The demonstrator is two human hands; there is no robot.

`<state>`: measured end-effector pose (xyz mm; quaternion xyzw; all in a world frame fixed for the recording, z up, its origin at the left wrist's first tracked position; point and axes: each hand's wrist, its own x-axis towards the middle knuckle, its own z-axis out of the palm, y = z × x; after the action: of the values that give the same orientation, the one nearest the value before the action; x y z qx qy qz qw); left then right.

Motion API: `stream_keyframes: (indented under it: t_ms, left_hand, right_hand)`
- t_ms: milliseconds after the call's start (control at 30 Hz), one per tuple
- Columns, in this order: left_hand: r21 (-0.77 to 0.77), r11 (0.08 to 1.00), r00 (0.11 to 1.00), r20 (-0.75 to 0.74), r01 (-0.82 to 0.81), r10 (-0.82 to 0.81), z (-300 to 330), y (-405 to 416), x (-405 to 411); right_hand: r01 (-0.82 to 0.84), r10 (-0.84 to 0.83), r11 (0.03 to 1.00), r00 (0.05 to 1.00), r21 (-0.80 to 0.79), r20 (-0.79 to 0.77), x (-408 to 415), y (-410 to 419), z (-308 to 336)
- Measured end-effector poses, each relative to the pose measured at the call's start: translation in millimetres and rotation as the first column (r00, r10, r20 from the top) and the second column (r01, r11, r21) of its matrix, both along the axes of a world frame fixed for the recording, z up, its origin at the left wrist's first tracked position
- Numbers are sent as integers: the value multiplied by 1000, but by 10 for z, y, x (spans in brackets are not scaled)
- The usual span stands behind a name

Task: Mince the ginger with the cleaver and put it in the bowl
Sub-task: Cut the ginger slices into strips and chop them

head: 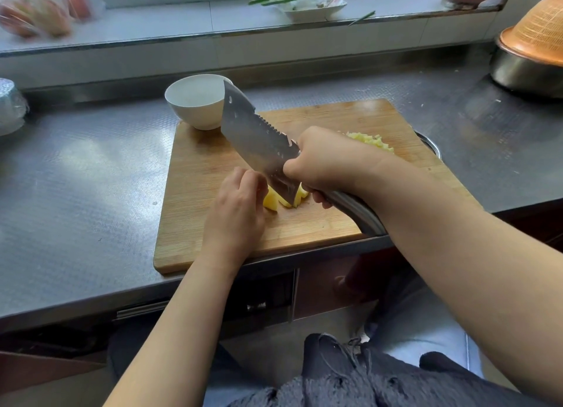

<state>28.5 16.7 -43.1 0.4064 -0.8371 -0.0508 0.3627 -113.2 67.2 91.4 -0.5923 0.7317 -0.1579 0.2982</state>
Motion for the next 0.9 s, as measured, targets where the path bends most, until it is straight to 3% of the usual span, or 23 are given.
stream_keyframes:
  t_ms: [900]
  left_hand:
    - [32,998,997,58,-48,46,13,21,10]
  right_hand:
    - [-9,11,998,999,68,-30,54,-91,-31]
